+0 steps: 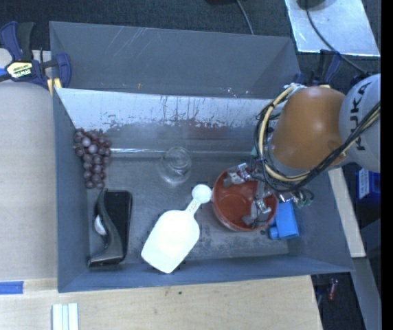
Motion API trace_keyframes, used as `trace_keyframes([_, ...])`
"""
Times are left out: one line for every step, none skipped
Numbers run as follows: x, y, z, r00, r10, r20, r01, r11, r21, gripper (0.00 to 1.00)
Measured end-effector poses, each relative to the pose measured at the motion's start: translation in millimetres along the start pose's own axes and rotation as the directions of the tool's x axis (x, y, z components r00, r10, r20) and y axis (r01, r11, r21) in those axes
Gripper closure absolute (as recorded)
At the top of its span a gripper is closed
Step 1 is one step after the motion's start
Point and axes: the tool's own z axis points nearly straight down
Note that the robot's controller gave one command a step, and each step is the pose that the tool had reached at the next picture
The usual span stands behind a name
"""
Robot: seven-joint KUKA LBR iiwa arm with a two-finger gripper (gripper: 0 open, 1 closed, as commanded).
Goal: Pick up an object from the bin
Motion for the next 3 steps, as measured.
trace_keyframes([-0.8,0,4,1.0,0.018,-0.001,-0.018,1.0,0.001,0.0])
trace_keyframes([8.4,48,-62,1.0,0.03,0.005,-0.03,1.0,0.001,0.0])
trace_keyframes([17.0,7,-132,0.998,0.055,0.003,-0.055,0.998,0.006,0.0])
